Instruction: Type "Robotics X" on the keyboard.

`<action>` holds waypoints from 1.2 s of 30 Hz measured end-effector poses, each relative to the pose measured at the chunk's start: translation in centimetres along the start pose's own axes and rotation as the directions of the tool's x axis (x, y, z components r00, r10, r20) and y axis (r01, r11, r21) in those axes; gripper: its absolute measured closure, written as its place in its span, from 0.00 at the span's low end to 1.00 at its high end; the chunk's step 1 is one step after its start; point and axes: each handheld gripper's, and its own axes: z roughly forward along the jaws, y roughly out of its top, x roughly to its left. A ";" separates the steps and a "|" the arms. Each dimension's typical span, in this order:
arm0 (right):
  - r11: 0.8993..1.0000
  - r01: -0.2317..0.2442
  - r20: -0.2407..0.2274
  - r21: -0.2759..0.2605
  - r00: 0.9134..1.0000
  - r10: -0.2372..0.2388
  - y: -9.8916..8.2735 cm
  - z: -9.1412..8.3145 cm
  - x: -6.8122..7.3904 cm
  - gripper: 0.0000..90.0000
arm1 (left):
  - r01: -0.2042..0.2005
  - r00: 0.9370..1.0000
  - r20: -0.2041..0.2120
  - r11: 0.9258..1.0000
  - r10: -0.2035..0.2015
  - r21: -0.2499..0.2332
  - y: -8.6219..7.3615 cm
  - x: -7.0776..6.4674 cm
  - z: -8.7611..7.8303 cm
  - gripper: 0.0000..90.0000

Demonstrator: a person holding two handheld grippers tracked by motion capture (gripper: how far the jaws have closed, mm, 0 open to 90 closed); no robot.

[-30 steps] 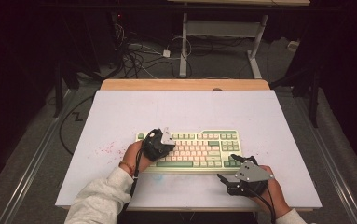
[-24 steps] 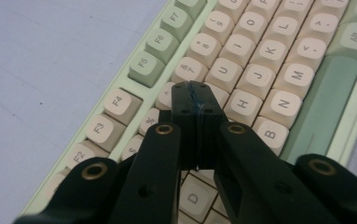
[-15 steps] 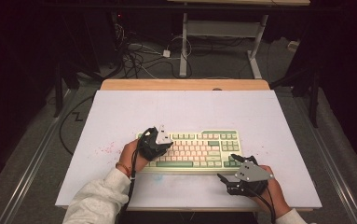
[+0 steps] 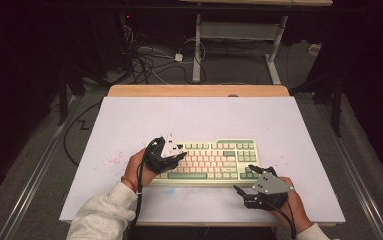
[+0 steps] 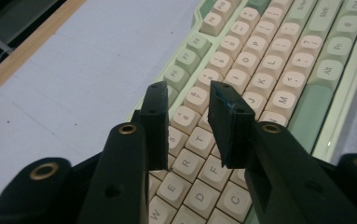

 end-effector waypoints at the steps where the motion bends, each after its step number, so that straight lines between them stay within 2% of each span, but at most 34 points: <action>1: 1.000 0.000 -0.001 0.000 1.000 0.000 0.0 0.0 0.0 0.26 | 0.001 1.000 0.004 1.000 -0.001 -0.006 0.0 0.0 -0.1 0.71; 3: 1.000 0.001 -0.002 0.001 1.000 -0.001 0.0 0.0 0.0 0.26 | -0.006 1.000 -0.004 1.000 0.006 -0.011 0.0 -0.1 -0.2 0.60; 6: 1.000 0.001 -0.002 0.003 1.000 -0.001 0.0 0.0 0.0 0.26 | -0.015 1.000 0.005 1.000 0.015 -0.022 0.0 -0.2 -0.4 0.50; 8: 1.000 0.000 -0.003 0.002 1.000 0.000 0.0 0.0 0.0 0.26 | -0.016 1.000 0.018 0.999 0.017 -0.033 -0.1 -0.2 -0.6 0.46; 11: 1.000 -0.003 -0.002 0.001 1.000 0.003 0.0 0.0 0.0 0.26 | -0.021 1.000 0.013 0.999 0.022 -0.046 -0.2 -0.4 -0.8 0.37; 13: 1.000 -0.002 -0.002 0.002 1.000 0.002 0.0 0.0 -0.1 0.26 | -0.028 0.999 0.017 0.998 0.029 -0.053 -0.2 -0.5 -0.9 0.37; 15: 1.000 -0.001 -0.002 0.002 1.000 0.001 -0.1 0.0 -0.1 0.26 | -0.029 1.000 -0.005 0.998 0.029 -0.062 -0.3 -0.7 -1.0 0.29; 17: 1.000 -0.001 -0.001 0.002 1.000 0.001 0.0 0.0 -0.1 0.26 | -0.032 0.999 -0.009 0.996 0.031 -0.079 -0.5 -0.8 -1.2 0.29; 19: 1.000 -0.004 0.001 0.000 1.000 0.004 0.0 -0.1 -0.1 0.26 | -0.031 0.999 -0.034 0.994 0.028 -0.101 -0.6 -0.9 -1.5 0.24; 22: 1.000 -0.004 -0.001 -0.003 1.000 0.004 0.0 -0.1 -0.1 0.27 | -0.042 0.997 -0.077 0.991 0.033 -0.130 -0.9 -1.1 -2.1 0.24; 24: 1.000 -0.008 -0.008 -0.006 1.000 0.008 -0.1 -0.1 -0.2 0.29 | -0.040 0.996 -0.080 0.988 0.028 -0.149 -1.2 -1.1 -2.4 0.24; 29: 1.000 -0.015 -0.010 0.000 1.000 0.015 0.0 -0.1 -0.2 0.32 | -0.042 0.995 -0.100 0.985 0.026 -0.167 -1.8 -1.2 -3.1 0.24; 36: 1.000 -0.018 -0.007 0.002 1.000 0.018 0.0 -0.1 -0.2 0.35 | -0.042 0.993 -0.113 0.986 0.024 -0.160 -3.2 -1.4 -4.0 0.24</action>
